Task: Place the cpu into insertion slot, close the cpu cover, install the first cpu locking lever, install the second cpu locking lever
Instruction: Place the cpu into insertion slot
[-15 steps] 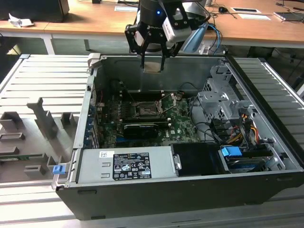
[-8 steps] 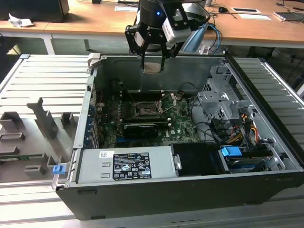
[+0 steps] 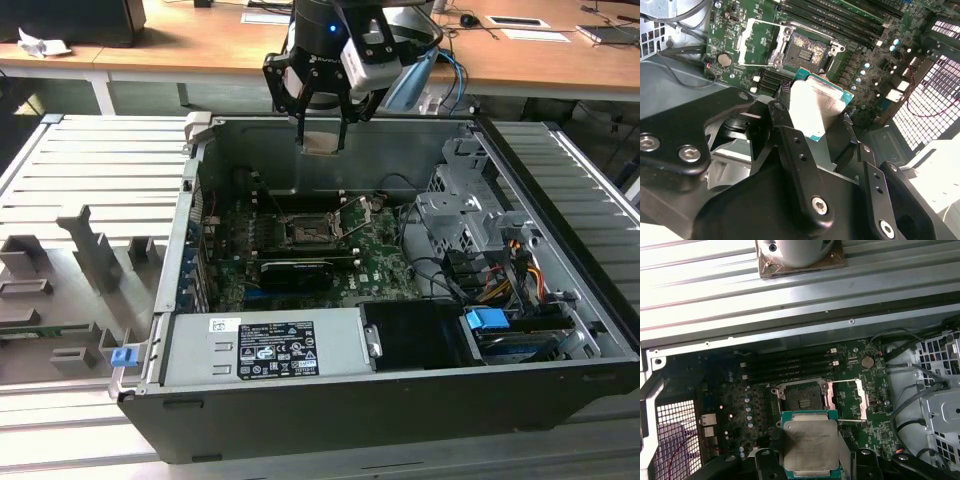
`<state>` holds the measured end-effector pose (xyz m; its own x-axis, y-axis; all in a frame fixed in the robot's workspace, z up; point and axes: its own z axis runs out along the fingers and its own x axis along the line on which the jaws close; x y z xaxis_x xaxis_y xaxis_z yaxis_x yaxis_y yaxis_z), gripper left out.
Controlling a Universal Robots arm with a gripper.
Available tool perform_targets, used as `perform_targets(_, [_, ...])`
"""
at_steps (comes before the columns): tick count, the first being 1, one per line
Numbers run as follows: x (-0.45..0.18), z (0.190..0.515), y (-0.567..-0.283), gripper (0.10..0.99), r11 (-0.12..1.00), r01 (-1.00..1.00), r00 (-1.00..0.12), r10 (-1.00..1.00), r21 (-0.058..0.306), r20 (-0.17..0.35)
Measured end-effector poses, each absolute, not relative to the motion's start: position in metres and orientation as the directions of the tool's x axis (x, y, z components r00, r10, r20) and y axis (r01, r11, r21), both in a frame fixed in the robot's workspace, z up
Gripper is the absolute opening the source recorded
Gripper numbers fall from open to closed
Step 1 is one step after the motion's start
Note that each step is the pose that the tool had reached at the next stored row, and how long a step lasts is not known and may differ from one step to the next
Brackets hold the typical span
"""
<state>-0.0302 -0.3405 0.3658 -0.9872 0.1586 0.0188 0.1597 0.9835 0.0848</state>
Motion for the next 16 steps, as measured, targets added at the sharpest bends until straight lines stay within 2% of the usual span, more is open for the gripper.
perform_targets(10, [-0.0302,0.3657,-0.3405,0.525,0.978,0.189,-0.982,0.188,0.085,0.019])
perform_targets(16, [-0.0302,0.3654,-0.3405,0.525,0.951,0.298,-0.955,0.297,0.085,0.019])
